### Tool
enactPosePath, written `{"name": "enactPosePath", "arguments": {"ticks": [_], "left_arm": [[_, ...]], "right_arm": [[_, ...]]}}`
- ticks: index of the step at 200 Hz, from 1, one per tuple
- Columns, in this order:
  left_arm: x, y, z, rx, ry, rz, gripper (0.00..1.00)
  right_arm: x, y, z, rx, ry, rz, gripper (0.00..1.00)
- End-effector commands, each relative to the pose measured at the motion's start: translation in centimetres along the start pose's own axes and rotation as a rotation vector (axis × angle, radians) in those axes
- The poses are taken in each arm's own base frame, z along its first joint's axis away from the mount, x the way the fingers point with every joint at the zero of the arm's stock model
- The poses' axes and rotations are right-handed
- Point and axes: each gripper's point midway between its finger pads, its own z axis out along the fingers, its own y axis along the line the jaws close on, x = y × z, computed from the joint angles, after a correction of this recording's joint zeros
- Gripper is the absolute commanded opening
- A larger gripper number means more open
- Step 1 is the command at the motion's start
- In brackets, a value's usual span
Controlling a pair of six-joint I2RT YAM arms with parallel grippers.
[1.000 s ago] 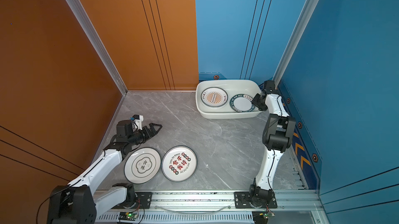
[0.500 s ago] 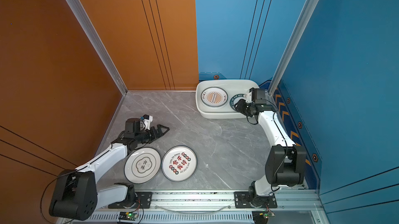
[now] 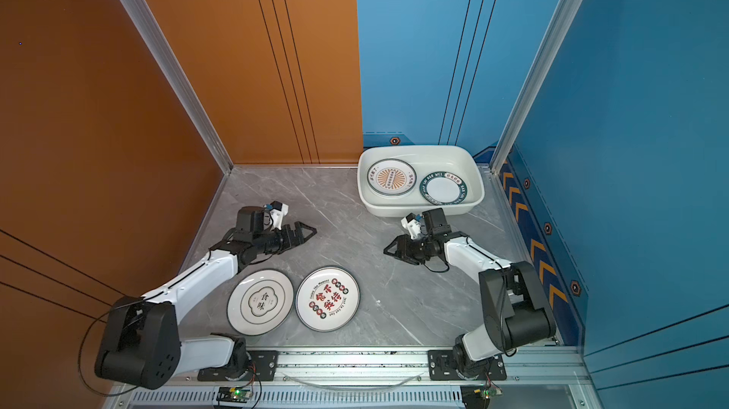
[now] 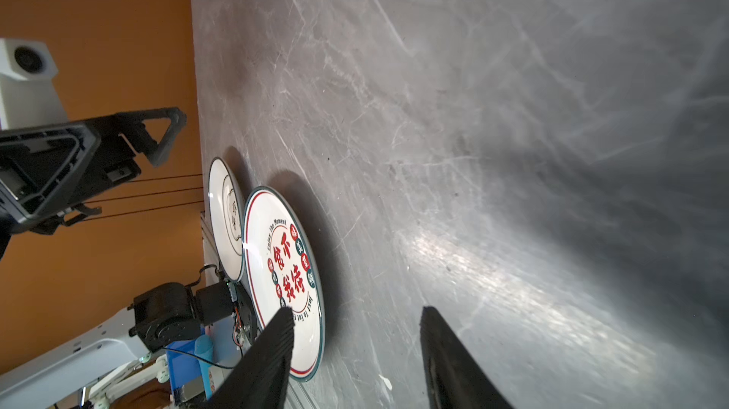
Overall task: Place the plates into the plastic bin on the countertop
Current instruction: 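Grip the red-lettered plate edge with right gripper and tilt it upward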
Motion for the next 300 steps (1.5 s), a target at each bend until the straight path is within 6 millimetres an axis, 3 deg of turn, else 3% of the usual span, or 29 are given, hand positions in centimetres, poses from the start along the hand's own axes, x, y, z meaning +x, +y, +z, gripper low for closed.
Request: {"name": "enactPosePath", "arguments": {"ticks": [1, 61, 153, 198, 233, 300], "left_arm": [[0.1, -0.2, 0.2, -0.009, 0.020, 0.017, 0.98], [0.4, -0.2, 0.6, -0.017, 0.031, 0.022, 0.98], [0.6, 0.1, 0.9, -0.014, 0.036, 0.023, 0.98], [0.8, 0.1, 1.0, -0.008, 0.040, 0.021, 0.98], [0.7, 0.1, 0.9, -0.008, 0.037, 0.025, 0.98], [0.8, 0.0, 1.1, -0.001, 0.041, 0.028, 0.98]], "right_arm": [[1.1, 0.6, 1.6, -0.061, 0.033, -0.023, 0.54], [5.4, 1.2, 6.2, -0.076, 0.162, -0.026, 0.51], [9.6, 2.4, 10.7, -0.072, 0.270, -0.037, 0.47], [10.1, 2.3, 12.0, -0.076, 0.279, -0.022, 0.39], [10.3, 1.7, 12.5, -0.070, 0.287, -0.002, 0.24], [9.2, 1.6, 11.2, -0.079, 0.249, 0.011, 0.04]]}}
